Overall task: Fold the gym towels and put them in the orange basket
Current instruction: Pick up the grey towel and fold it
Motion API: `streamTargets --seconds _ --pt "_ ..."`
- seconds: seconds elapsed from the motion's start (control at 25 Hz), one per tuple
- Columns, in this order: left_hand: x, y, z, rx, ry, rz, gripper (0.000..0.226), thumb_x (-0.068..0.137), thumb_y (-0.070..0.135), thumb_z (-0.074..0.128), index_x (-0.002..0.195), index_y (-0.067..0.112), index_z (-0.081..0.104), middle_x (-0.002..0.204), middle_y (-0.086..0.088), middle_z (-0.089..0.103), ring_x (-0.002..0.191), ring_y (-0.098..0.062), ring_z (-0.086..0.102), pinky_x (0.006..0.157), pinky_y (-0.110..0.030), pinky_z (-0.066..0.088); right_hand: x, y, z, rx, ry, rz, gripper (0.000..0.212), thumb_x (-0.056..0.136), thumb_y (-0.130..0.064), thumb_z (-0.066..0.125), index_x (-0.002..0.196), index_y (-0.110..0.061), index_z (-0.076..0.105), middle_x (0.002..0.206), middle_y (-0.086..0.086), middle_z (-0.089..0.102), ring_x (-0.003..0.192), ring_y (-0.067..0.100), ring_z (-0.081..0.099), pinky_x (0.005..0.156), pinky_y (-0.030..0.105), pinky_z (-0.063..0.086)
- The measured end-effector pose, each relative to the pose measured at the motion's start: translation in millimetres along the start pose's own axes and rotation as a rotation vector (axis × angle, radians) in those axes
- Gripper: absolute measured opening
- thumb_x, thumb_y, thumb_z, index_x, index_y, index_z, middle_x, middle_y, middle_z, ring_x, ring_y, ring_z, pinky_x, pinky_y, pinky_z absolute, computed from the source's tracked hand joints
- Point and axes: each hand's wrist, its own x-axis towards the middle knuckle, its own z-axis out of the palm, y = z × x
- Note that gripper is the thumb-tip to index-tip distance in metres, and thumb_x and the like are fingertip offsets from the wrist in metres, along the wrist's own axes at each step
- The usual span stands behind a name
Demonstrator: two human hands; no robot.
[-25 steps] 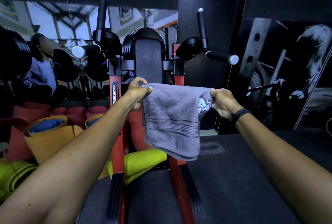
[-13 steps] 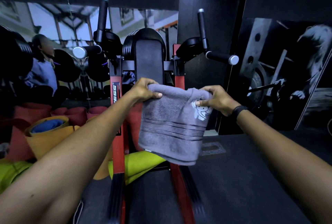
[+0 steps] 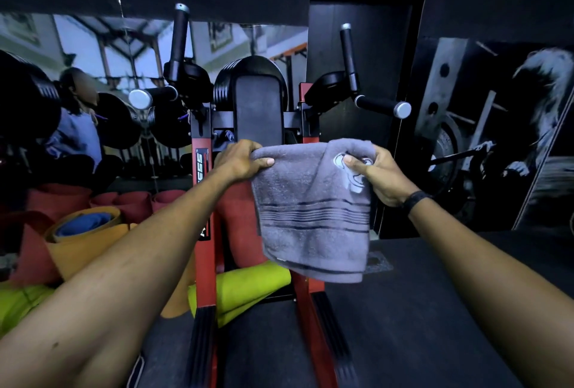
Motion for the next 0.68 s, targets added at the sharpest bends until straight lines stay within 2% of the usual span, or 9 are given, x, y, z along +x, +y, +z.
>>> streamTargets --seconds 0.08,0.16,0.28,0.32,0.48,0.56,0.68 --pt "-1.1 2.3 1.2 0.047 -0.009 0.008 0.021 0.086 0.047 0.065 0.094 0.028 0.066 0.094 0.002 0.066 0.097 -0.020 0.060 0.077 -0.030 0.040 4.8 -4.2 6.0 -0.089 0.048 -0.068 0.019 0.089 0.002 0.062 0.106 -0.005 0.064 0.097 -0.001 0.068 0.089 0.004 0.065 0.081 0.022 0.050" --pt "-1.4 3.9 2.5 0.101 -0.022 0.033 0.033 0.087 0.048 0.063 0.109 0.023 0.064 0.109 -0.001 0.067 0.106 -0.023 0.059 0.080 -0.031 0.041 9.6 -10.1 12.6 -0.241 0.055 -0.129 0.019 0.089 0.000 0.061 0.099 -0.016 0.065 0.092 -0.009 0.067 0.087 0.001 0.063 0.081 0.019 0.048" --pt "1.0 0.6 5.0 0.145 -0.044 0.057 0.063 0.082 0.057 0.064 0.131 0.019 0.050 0.133 -0.006 0.056 0.122 -0.028 0.052 0.098 -0.042 0.044 19.3 -19.0 13.0 -0.524 0.104 -0.131 0.010 0.087 -0.010 0.064 0.094 -0.018 0.063 0.085 -0.012 0.064 0.084 0.007 0.060 0.073 0.012 0.043" --pt "0.9 -0.2 5.3 0.160 -0.056 0.057 0.071 0.080 0.059 0.064 0.135 0.019 0.047 0.136 -0.008 0.053 0.125 -0.028 0.049 0.101 -0.044 0.043 21.7 -19.7 8.9 -0.638 0.107 -0.115 0.007 0.087 -0.013 0.065 0.094 -0.015 0.062 0.085 -0.009 0.063 0.084 0.011 0.059 0.070 0.015 0.042" --pt "-0.5 1.5 9.2 0.102 -0.122 0.041 0.077 0.075 0.062 0.068 0.135 0.018 0.048 0.137 -0.008 0.054 0.124 -0.025 0.051 0.103 -0.037 0.042 18.1 -16.3 -15.7 -0.986 0.058 0.037 0.017 0.087 -0.027 0.062 0.091 -0.017 0.049 0.100 0.013 0.063 0.094 0.037 0.059 0.076 0.038 0.047" --pt "-2.0 9.6 15.2 0.041 -0.173 0.038 0.077 0.077 0.056 0.070 0.137 0.014 0.047 0.139 -0.009 0.053 0.125 -0.025 0.051 0.103 -0.032 0.040 7.6 -13.3 -30.9 -1.150 0.023 0.133 0.021 0.090 -0.030 0.058 0.093 -0.018 0.042 0.108 0.020 0.060 0.098 0.043 0.058 0.075 0.040 0.045" --pt "-2.6 29.6 34.0 -0.037 -0.202 0.078 0.072 0.078 0.047 0.073 0.136 0.010 0.049 0.137 -0.011 0.055 0.126 -0.022 0.052 0.104 -0.029 0.039 -13.6 -12.0 -58.8 -1.285 0.034 0.232 0.022 0.092 -0.031 0.056 0.100 -0.016 0.042 0.115 0.021 0.058 0.105 0.043 0.057 0.076 0.040 0.043"
